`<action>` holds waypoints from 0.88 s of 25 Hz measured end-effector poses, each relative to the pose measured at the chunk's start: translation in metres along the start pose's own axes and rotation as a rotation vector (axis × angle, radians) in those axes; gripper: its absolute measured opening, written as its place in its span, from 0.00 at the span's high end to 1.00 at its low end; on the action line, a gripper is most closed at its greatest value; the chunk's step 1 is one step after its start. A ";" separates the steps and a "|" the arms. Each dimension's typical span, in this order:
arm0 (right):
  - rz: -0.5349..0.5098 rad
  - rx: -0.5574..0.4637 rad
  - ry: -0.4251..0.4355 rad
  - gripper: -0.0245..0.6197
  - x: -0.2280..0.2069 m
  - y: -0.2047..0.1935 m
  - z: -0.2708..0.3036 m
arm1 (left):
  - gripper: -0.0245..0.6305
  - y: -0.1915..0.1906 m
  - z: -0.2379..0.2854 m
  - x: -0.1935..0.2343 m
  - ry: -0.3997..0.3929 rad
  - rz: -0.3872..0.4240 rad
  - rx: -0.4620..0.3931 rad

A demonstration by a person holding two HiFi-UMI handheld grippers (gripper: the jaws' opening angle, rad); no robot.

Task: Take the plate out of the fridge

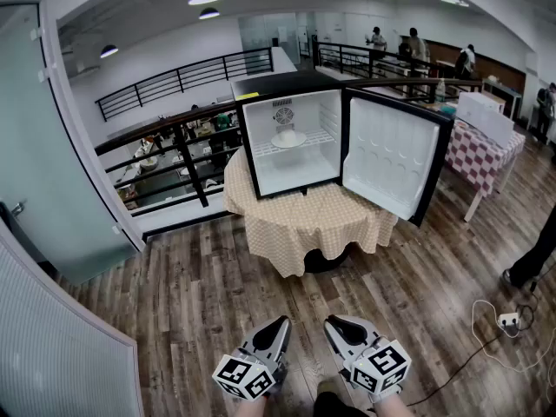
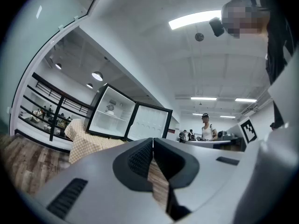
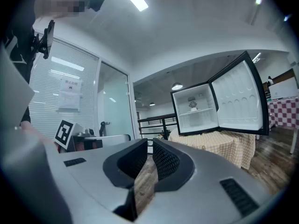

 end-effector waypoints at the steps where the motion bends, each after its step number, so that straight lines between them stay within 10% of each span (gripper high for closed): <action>1: -0.004 -0.002 0.002 0.88 -0.008 0.002 0.006 | 0.94 -0.001 0.010 0.005 0.000 -0.002 0.001; 22: 0.002 -0.017 -0.008 0.87 -0.123 0.016 0.079 | 0.94 -0.010 0.143 0.029 0.100 0.121 0.034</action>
Point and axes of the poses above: the fingertips, and each gripper's own axes: z forward along the fingers, x to its left, y out of its top, the point moved 10 cm from there along -z, backward along the fingers, and after that the axes turned 4 degrees about -x, right-handed, at the moved point
